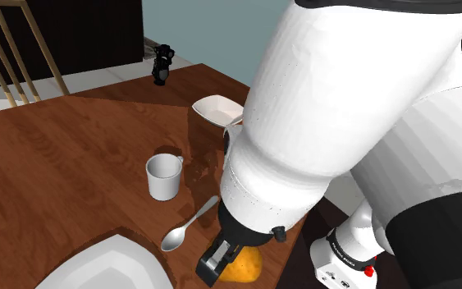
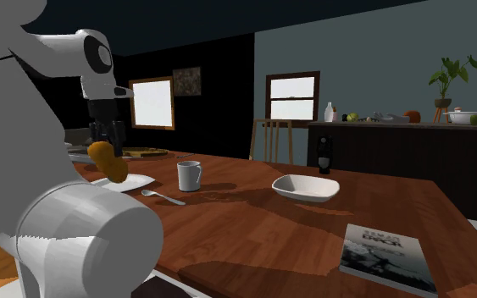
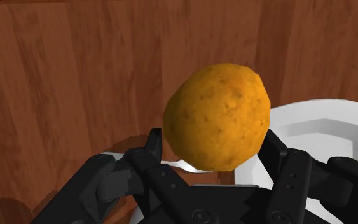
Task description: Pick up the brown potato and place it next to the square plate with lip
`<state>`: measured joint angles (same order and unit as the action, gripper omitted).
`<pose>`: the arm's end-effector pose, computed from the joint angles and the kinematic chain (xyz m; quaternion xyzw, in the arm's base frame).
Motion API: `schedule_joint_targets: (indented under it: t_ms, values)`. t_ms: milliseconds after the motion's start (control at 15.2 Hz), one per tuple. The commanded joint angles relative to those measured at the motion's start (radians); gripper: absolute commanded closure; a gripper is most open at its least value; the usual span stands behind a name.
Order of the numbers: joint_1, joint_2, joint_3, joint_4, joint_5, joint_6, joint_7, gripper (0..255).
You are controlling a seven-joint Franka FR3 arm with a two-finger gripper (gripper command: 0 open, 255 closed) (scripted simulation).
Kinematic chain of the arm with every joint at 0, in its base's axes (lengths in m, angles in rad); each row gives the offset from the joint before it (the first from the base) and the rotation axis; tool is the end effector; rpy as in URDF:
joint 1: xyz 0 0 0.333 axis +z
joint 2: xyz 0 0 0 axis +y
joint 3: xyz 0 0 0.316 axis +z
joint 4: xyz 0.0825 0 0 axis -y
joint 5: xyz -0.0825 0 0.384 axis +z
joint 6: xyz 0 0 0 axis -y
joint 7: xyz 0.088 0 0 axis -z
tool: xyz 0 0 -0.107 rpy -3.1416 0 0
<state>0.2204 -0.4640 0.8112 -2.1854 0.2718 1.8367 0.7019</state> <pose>0.1859 0.4222 0.5077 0.9945 0.0991 0.0241 0.0246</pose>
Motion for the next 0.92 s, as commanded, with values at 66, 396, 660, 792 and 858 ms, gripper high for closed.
schedule_joint_targets:
  t_ms: [66,396,660,792,858]
  values:
    - [-0.004,0.017,0.023,-0.022,0.0,0.04,0.013,255]
    - [-0.007,0.033,0.047,-0.076,0.002,0.109,0.019,255]
    - [-0.012,0.051,0.069,-0.115,0.001,0.166,0.026,255]
    - [-0.015,0.063,0.082,-0.134,-0.001,0.195,0.031,255]
    - [-0.017,0.069,0.088,-0.143,-0.002,0.21,0.034,255]
